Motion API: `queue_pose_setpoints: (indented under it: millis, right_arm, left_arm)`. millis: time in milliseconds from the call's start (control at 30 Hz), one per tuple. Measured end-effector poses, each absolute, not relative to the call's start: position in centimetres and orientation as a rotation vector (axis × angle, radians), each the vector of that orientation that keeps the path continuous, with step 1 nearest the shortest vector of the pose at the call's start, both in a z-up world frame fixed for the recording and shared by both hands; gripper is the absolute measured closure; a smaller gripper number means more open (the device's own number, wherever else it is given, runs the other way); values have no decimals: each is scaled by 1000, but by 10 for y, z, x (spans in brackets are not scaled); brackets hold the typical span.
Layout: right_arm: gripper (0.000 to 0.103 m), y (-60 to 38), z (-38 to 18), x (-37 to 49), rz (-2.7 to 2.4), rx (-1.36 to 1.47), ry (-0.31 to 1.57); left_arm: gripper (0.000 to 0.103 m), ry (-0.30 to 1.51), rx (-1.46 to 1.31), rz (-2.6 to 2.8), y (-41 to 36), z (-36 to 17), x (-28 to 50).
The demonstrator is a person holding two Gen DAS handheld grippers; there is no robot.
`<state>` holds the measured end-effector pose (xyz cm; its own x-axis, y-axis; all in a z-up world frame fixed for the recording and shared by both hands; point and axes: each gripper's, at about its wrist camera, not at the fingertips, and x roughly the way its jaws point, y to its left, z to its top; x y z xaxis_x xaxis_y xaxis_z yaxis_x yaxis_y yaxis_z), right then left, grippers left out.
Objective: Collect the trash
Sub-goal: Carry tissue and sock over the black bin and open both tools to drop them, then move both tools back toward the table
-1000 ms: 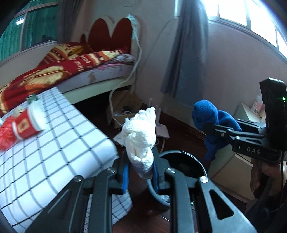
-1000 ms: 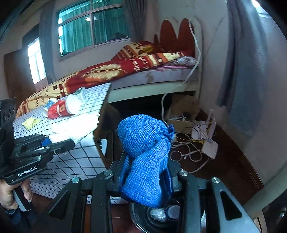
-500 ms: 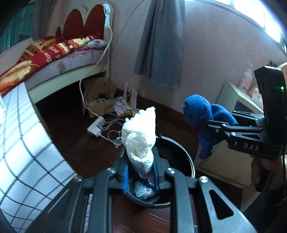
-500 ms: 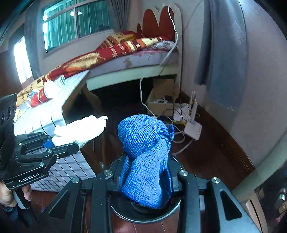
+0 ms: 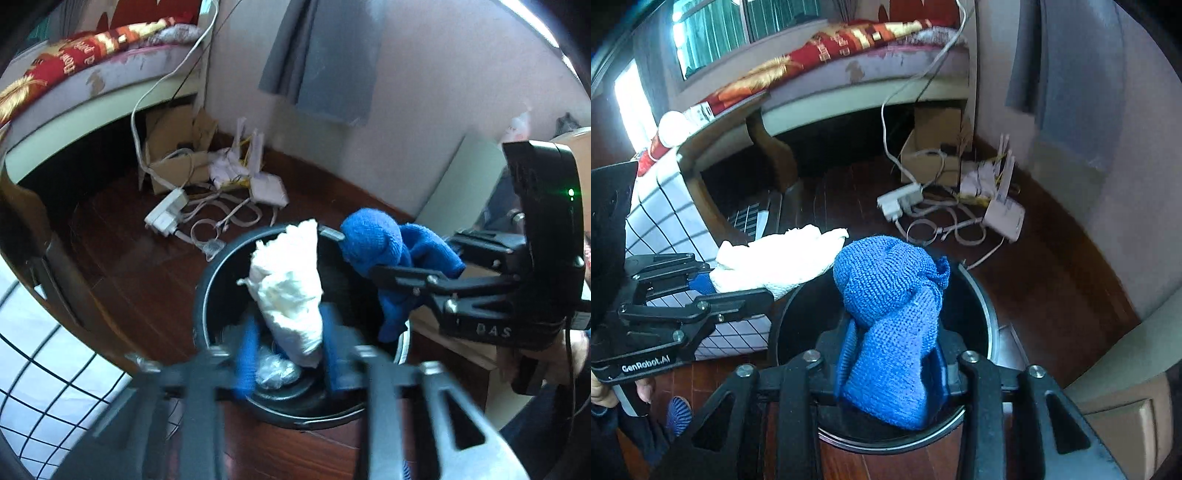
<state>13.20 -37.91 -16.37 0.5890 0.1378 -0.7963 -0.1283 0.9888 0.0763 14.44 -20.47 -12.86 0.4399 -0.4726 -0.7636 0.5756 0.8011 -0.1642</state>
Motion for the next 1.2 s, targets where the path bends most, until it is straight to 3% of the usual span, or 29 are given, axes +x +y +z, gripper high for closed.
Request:
queue_pose_setpoints:
  millis: [33,100,167,1200]
  right_arm:
    - [0,-381,-168,134,118,-7,933]
    - [0,-392,-175,139,38,-8,963]
    - [0,-398,-176,140,-14,-15,966]
    - [0,-342,-89,133,40,-56,788]
  left_arm:
    - [28,890,139,-615,-203,-130,144]
    - [7,873,149,-550,-199,-131,142]
    - [0,868,160,-498,-194,-131,141]
    - [0,672,130,-341,-140,-60,129]
